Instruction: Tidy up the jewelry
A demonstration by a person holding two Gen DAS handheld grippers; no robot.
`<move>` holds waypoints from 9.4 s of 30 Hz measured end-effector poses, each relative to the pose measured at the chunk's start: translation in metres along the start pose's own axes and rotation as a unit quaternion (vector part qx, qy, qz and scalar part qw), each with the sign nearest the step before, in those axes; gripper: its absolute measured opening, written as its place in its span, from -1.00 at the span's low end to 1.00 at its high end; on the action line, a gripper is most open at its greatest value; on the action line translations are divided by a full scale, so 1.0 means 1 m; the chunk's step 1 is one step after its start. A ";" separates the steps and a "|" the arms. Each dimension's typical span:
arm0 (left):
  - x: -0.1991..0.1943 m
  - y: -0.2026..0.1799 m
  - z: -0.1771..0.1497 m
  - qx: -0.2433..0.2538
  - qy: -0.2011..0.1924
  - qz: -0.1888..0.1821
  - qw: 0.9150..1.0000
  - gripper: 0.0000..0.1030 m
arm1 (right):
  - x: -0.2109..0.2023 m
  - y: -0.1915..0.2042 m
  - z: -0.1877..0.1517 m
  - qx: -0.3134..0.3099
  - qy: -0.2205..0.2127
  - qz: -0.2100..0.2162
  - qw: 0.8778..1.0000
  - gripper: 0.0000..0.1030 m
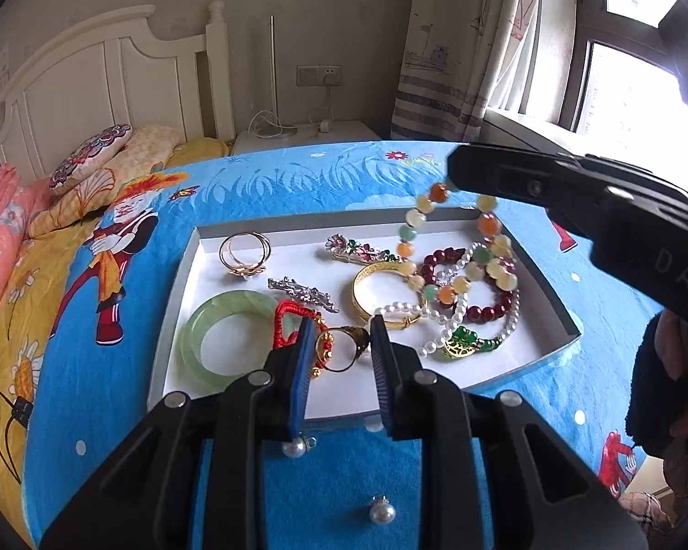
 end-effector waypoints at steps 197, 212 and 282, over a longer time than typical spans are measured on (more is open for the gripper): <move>-0.033 -0.020 0.008 0.012 -0.079 0.015 0.997 -0.67 | -0.042 -0.010 -0.073 0.061 0.002 -0.042 0.997 -0.66; 0.009 -0.011 -0.010 0.009 -0.039 0.023 0.999 -0.67 | -0.014 -0.003 -0.085 0.063 0.037 -0.033 0.997 -0.66; -0.031 0.034 -0.016 0.000 -0.101 0.039 0.994 0.95 | -0.032 -0.017 -0.102 0.127 0.033 -0.161 0.978 0.69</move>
Point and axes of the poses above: each gripper's, at about its wrist camera, not at the fingertips, and x roughly the way its jaws point, y to its left, z to its top, the point moved 6 cm from there along x, roughly the way its jaws point, and after that the axes turned 9 degrees about -x, right-handed, at the moved point
